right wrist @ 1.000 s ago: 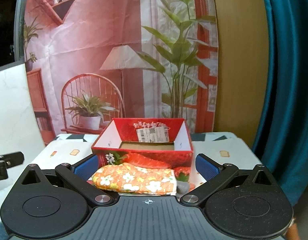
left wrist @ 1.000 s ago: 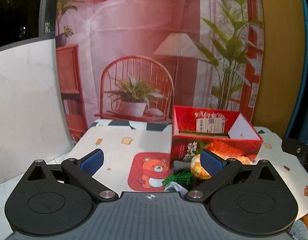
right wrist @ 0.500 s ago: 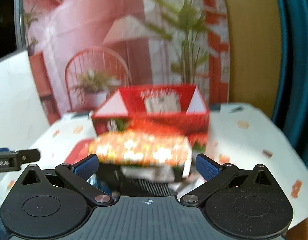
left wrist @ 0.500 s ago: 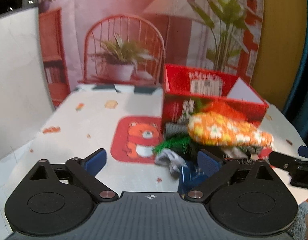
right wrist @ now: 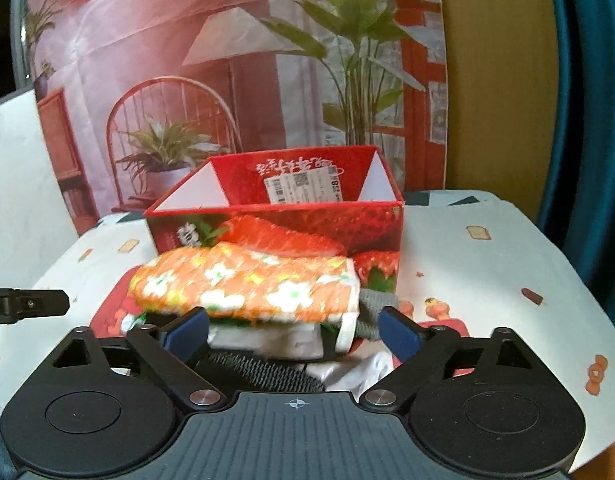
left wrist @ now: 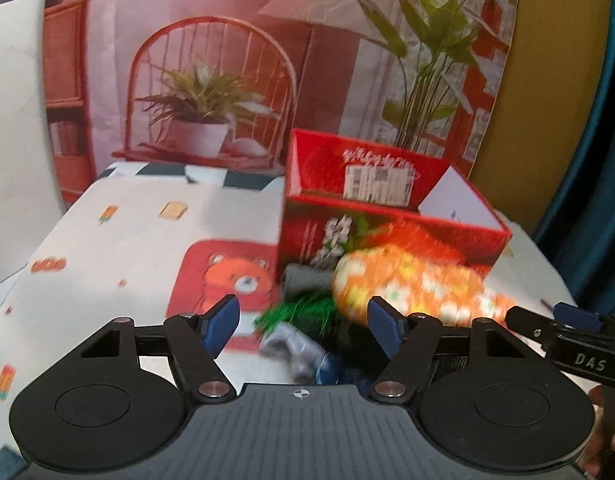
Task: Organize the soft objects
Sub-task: 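Close the left gripper on the orange floral mitt while the right gripper grasps its edge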
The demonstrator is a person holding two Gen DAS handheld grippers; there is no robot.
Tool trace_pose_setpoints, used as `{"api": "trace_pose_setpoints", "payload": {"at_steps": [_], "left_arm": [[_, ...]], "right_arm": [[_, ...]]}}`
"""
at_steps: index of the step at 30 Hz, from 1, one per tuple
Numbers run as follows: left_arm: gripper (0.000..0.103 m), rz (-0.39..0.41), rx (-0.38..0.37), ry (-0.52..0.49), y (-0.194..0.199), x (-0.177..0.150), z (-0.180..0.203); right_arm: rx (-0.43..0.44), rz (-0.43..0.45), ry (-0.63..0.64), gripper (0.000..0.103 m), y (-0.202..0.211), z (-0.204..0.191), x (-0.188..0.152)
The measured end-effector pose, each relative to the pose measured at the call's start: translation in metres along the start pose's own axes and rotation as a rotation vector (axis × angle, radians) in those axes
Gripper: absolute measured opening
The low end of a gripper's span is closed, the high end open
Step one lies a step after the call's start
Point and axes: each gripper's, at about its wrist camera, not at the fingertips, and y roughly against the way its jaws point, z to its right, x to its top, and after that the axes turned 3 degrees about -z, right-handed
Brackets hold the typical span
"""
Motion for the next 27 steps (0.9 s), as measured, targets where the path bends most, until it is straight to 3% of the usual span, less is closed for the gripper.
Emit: {"api": "trace_pose_setpoints", "payload": {"at_steps": [2,5,10,14,22,24,27], "left_arm": [[0.066,-0.004,-0.022,-0.002,-0.01,0.01,0.004],[0.05,-0.046,-0.069,0.011,-0.033,0.023,0.01],[0.05,-0.179,-0.187,0.028,-0.078,0.034,0.014],[0.057,-0.213,-0.228,0.005,-0.098,0.035,0.016],[0.062,-0.296,-0.26,0.021,-0.126,0.034,0.008],[0.069,-0.309,-0.263,0.025,-0.13,0.036,0.003],[0.069,-0.34,-0.284,0.051,-0.138,0.035,-0.003]], "right_arm": [[-0.003,0.009,0.011,0.087,-0.009,0.005,0.008],[0.005,0.004,0.027,0.086,-0.029,0.01,0.02],[0.048,-0.078,-0.02,0.078,-0.071,0.024,0.033],[0.081,-0.153,-0.065,0.078,-0.092,0.038,0.031],[0.154,-0.24,-0.081,0.078,-0.111,0.047,0.026],[0.16,-0.254,-0.075,0.077,-0.113,0.045,0.026],[0.17,-0.278,-0.065,0.073,-0.117,0.04,0.027]]}}
